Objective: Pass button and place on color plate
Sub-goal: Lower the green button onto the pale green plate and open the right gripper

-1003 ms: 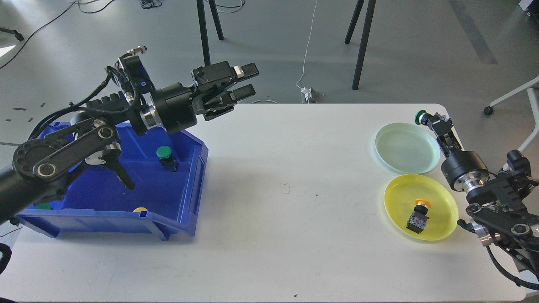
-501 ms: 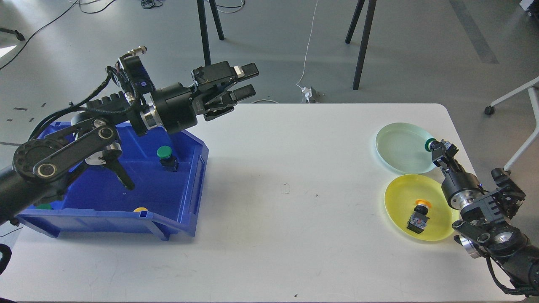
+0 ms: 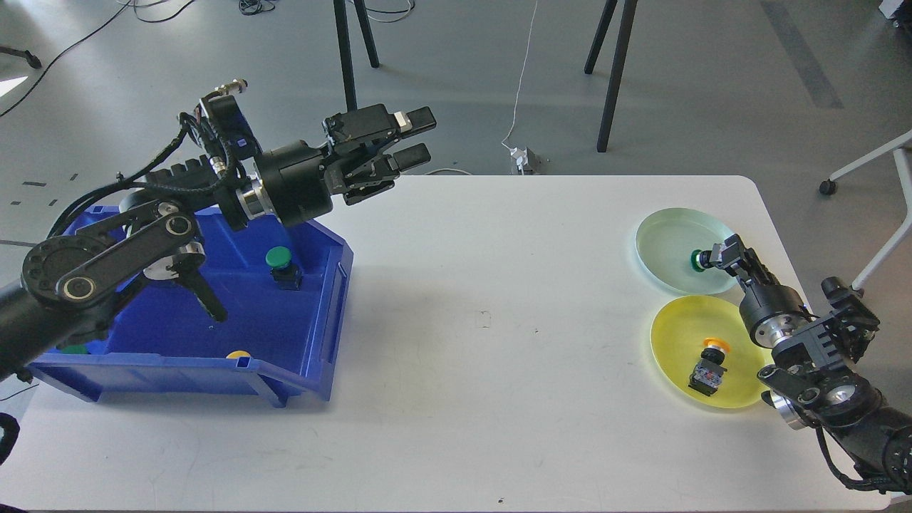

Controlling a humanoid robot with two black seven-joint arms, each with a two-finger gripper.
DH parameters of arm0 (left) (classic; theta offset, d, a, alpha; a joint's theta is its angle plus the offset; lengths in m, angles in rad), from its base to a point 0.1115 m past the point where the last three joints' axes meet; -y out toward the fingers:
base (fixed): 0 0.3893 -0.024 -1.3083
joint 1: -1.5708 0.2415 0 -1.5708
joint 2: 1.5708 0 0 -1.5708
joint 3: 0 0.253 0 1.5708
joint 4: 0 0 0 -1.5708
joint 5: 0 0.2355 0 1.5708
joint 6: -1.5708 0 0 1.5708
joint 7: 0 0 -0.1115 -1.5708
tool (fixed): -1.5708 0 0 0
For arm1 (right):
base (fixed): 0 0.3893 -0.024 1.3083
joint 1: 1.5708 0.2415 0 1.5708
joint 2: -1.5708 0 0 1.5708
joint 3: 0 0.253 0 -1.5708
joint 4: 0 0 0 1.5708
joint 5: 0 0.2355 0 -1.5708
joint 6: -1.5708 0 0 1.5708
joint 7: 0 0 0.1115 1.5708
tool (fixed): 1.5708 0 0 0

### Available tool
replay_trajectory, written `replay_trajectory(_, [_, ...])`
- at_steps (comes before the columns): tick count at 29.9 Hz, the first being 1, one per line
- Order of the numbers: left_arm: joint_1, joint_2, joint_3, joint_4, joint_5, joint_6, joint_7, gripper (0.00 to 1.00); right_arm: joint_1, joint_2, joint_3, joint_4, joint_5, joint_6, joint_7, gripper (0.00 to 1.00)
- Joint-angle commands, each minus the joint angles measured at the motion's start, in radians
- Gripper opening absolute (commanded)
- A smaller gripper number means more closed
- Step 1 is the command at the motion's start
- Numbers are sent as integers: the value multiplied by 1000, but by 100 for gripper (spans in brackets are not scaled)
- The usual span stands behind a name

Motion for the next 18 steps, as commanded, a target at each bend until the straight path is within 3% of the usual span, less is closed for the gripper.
replay_trajectory(1, [0,0,-2,3,0,0,0,75,4,-3,0,8,0,0,0,63])
replay_trajectory(7, [-2,18,-5,37,-3,0,0,77,39,-13,37,67,3,-3,0,69])
replay_trajectory(12, [0,112,-8,124,-133,0,0,79,97,-153,165,274,7,26,0,76])
replay_trajectory(18, [-2,189,-13,228,-323,0,0,80,101,-300,460,610,107,317,0,79])
